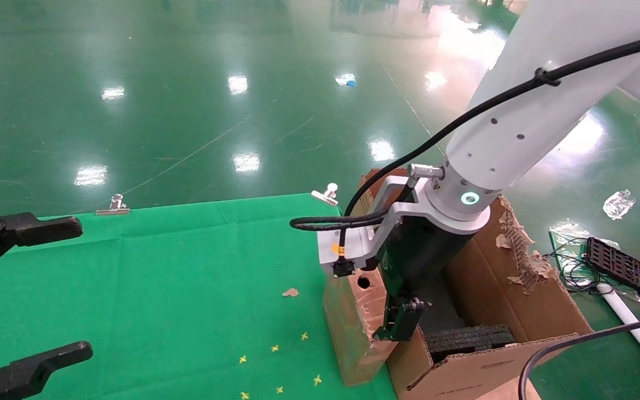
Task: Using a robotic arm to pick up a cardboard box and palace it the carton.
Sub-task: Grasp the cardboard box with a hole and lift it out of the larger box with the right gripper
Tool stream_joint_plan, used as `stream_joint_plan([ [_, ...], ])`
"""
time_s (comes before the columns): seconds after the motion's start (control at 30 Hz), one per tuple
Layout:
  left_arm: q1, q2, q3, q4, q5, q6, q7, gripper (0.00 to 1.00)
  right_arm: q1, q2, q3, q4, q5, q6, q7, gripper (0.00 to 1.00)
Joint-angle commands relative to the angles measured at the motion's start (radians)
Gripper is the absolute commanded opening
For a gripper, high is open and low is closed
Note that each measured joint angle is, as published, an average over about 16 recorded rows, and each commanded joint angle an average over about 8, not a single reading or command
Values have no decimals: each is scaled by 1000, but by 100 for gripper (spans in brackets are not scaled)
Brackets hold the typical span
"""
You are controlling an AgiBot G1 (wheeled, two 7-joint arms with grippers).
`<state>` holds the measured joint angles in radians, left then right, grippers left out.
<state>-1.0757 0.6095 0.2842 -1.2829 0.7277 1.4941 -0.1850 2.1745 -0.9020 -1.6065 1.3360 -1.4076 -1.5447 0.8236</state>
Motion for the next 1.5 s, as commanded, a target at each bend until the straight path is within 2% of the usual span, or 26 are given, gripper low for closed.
stream_joint_plan([
  [0.03,0,0,0,0,0,0,0,100,0,-3,-14,0,-1,7,6,100],
  [0.27,0,0,1,0,0,0,0,100,14,1,-24,-8,-1,23,42,100],
  [0.4,0,0,1,0,-1,0,0,100,35,1,-21,-60,7,27,147,100],
  [0.6,0,-1,1,0,-1,-1,1,100,25,-22,-13,-281,75,29,394,100],
  [0.77,0,-1,2,0,-1,-1,1,100,-15,-50,-12,-468,126,35,511,100],
  [0.97,0,-1,2,0,-1,-1,1,100,-56,-91,-24,-585,139,33,557,100],
  [1.27,-1,-1,3,0,-2,-1,1,100,-91,-159,-49,-650,132,-2,543,98],
  [1.33,-1,-1,3,0,-2,-1,1,100,-94,-171,-58,-654,125,-8,546,83],
  [1.4,-1,-1,3,0,-2,-1,2,100,-96,-180,-67,-653,118,-11,551,62],
  [1.47,-1,-1,3,0,-2,-1,2,92,-97,-186,-74,-647,113,-12,558,37],
  [1.5,-1,-1,3,0,-2,-1,2,85,-97,-188,-77,-643,112,-12,562,24],
])
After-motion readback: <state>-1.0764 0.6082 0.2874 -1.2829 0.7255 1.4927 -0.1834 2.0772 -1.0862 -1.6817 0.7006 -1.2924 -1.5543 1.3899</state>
